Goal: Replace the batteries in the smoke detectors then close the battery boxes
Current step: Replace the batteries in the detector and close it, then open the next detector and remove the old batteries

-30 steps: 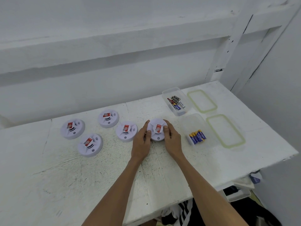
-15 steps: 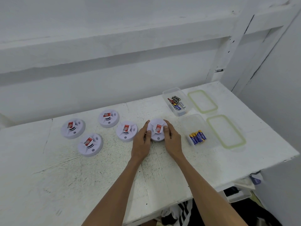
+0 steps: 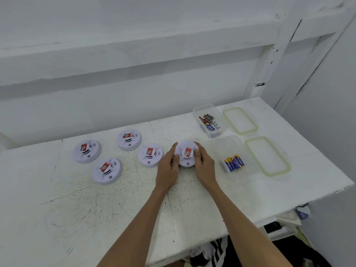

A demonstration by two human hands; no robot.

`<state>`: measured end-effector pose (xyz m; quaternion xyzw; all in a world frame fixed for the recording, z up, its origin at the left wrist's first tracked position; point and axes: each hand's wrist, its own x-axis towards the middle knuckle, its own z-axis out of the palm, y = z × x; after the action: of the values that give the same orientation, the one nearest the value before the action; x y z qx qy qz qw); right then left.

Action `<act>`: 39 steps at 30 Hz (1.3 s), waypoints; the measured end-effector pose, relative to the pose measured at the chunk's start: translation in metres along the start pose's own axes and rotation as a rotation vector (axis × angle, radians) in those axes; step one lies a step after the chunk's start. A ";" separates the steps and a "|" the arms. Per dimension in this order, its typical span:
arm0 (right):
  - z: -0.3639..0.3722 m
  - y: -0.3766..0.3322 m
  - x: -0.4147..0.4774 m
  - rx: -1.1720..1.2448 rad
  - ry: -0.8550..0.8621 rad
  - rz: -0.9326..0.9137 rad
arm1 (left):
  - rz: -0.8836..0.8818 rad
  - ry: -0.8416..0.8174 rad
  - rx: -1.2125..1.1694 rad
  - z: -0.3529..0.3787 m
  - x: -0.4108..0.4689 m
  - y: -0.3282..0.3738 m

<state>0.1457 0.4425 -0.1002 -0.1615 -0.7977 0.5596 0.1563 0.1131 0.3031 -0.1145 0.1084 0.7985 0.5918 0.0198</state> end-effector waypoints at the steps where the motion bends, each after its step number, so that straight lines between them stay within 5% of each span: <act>1: 0.000 0.000 0.000 -0.003 0.001 0.001 | -0.001 0.000 0.001 0.000 0.000 -0.001; 14: 0.000 -0.006 0.003 0.044 -0.042 0.121 | 0.014 0.067 -0.023 -0.001 -0.001 0.003; 22: 0.005 -0.030 0.030 0.072 -0.017 0.276 | 0.106 -0.126 -0.037 -0.015 0.026 0.033; 27: 0.020 -0.048 0.060 0.144 -0.062 0.247 | 0.103 -0.001 0.202 -0.047 0.066 0.054; 33: 0.047 -0.069 0.077 -0.051 -0.206 0.227 | -0.117 -0.095 0.564 -0.078 0.101 0.029; 39: 0.060 -0.071 0.071 -0.038 -0.260 0.201 | -0.131 -0.021 0.611 -0.082 0.110 0.005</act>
<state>0.0507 0.4000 -0.0475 -0.1697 -0.8014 0.5734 -0.0079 -0.0063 0.2489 -0.0748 0.0635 0.9445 0.3206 0.0326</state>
